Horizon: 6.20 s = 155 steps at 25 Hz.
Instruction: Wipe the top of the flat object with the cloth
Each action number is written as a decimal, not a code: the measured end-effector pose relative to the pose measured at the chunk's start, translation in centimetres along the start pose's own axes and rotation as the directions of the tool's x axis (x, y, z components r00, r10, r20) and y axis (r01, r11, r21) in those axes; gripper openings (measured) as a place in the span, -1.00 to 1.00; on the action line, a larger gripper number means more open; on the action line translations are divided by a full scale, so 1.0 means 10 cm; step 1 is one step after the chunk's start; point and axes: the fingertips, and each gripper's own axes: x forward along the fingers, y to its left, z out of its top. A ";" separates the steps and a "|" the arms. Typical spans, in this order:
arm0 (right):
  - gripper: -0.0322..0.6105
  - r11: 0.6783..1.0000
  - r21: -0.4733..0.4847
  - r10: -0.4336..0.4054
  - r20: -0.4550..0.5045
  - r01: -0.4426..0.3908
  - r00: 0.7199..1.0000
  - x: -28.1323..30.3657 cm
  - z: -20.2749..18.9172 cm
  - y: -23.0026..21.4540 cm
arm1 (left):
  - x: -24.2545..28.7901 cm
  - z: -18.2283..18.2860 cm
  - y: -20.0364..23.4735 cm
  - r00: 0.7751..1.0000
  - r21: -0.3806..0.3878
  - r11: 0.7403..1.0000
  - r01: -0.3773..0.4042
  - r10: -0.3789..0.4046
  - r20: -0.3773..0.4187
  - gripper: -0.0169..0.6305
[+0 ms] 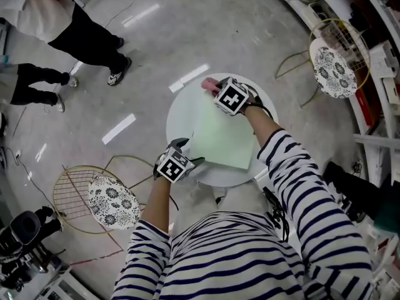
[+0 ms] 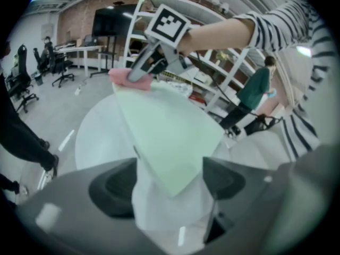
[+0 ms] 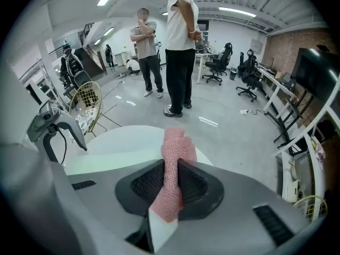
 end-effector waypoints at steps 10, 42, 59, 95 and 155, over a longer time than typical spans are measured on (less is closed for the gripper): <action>-0.75 0.996 -0.030 0.079 -0.002 -0.079 0.997 -0.13 -0.18 0.72 | -0.05 -0.09 -0.04 1.000 0.028 1.000 0.013 -0.013 -0.014 0.21; -0.74 0.894 0.059 0.448 -0.056 -0.445 0.892 -0.55 -0.91 2.25 | -0.23 0.11 -0.24 0.999 0.121 0.992 0.031 -0.029 -0.015 0.21; -0.74 0.962 0.011 0.273 -0.077 -0.273 0.959 -0.49 -0.89 1.08 | 0.05 0.49 -0.17 0.998 0.141 0.989 0.048 -0.042 -0.046 0.21; -0.74 0.997 0.055 -0.052 -0.121 0.059 0.991 -0.73 -1.37 -0.45 | 0.30 0.55 -0.23 0.993 0.126 0.989 0.084 -0.073 -0.088 0.21; -0.74 0.872 0.458 -0.084 -0.211 0.174 0.974 -0.67 -2.25 -0.64 | 0.67 1.21 0.12 0.974 0.275 0.960 0.045 0.019 -0.224 0.21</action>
